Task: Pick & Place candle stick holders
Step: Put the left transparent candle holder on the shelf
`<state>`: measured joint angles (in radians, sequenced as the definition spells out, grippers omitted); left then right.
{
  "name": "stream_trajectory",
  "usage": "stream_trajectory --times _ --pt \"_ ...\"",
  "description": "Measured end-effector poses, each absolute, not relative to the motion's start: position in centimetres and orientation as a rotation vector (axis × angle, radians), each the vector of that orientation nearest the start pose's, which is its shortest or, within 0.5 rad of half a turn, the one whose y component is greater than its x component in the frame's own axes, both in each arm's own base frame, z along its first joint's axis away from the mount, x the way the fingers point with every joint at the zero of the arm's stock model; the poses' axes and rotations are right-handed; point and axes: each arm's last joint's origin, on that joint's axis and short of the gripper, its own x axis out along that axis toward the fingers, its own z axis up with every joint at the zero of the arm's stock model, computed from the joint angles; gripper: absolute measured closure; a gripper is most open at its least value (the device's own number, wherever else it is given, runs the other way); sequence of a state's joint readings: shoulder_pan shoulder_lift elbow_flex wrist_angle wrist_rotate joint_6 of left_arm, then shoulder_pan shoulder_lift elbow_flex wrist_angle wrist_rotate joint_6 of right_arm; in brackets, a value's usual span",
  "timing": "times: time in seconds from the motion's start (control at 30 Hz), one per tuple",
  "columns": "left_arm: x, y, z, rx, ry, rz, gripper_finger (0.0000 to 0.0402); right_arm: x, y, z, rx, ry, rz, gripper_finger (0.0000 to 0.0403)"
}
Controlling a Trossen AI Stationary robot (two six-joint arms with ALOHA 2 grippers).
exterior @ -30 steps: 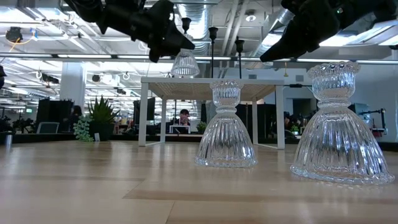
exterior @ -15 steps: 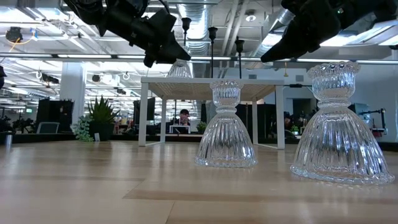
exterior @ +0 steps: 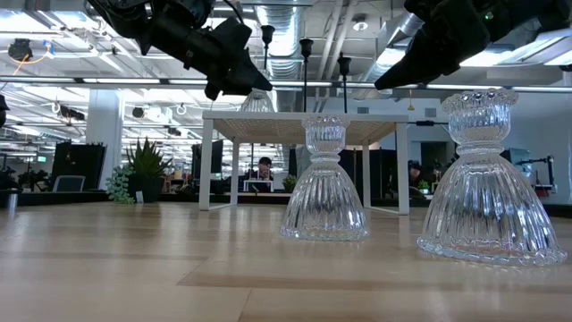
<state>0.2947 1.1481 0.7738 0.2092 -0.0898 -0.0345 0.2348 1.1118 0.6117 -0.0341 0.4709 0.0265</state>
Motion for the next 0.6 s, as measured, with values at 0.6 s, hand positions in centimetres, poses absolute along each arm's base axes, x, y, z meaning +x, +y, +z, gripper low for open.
stream_trajectory --times 0.6 --pt "24.44 7.81 29.36 -0.047 0.165 0.437 0.0159 22.41 4.01 22.77 -0.159 0.499 -0.237 0.0403"
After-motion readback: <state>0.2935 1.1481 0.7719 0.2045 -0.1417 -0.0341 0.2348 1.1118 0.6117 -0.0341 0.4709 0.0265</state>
